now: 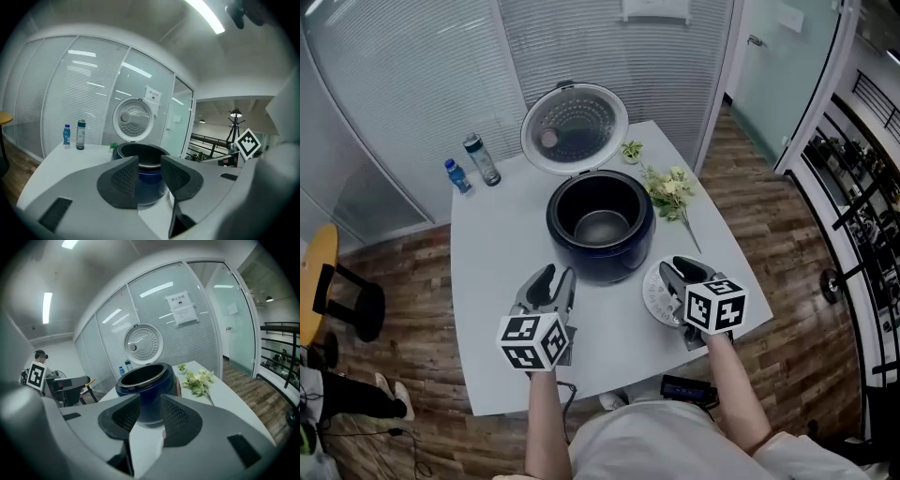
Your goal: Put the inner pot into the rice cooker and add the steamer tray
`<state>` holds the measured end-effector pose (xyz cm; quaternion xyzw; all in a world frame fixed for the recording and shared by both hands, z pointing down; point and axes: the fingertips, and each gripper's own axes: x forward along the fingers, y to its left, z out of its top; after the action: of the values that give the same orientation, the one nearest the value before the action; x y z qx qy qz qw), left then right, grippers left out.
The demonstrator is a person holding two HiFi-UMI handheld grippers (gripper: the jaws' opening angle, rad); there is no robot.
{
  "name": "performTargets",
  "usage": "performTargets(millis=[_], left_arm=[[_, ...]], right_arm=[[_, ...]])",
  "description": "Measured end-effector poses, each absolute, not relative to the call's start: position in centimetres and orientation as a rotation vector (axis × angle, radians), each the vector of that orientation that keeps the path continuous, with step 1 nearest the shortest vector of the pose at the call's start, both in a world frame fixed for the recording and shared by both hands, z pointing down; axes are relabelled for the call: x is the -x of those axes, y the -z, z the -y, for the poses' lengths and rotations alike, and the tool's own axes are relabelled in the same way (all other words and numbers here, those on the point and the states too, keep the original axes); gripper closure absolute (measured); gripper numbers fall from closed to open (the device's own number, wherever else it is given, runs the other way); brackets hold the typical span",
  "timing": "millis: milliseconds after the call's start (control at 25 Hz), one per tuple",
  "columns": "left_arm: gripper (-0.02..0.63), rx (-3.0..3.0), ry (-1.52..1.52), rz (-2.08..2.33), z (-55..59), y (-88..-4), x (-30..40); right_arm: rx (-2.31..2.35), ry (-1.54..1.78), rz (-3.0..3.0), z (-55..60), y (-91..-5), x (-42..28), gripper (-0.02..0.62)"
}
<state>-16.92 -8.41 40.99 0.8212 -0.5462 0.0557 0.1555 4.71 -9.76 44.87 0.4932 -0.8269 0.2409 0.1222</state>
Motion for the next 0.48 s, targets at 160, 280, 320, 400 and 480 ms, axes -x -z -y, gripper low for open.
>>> performTargets(millis=[160,280,320,400,480], left_arm=[[0.456,-2.345,-0.177,1.566,6.6,-41.5,17.0],[0.458,-2.316,-0.169,1.47,5.5,-43.0,16.0],[0.47,-2.293,-0.139,1.402,5.1,-43.7,15.4],[0.493,-2.231,-0.021,1.261,4.5,-44.7,14.2],[0.532,-2.187,0.079,1.168,4.0,-45.6,13.2]], right_arm=[[-1.428,-0.702,2.414,8.8,-45.1,-4.3,0.46],[-1.433,-0.696,2.403,8.0,-45.2,-4.6,0.46],[-1.439,-0.695,2.396,7.7,-45.3,-4.9,0.46],[-1.453,-0.697,2.383,7.0,-45.6,-5.5,0.46],[-1.473,-0.711,2.372,6.2,-46.0,-6.2,0.46]])
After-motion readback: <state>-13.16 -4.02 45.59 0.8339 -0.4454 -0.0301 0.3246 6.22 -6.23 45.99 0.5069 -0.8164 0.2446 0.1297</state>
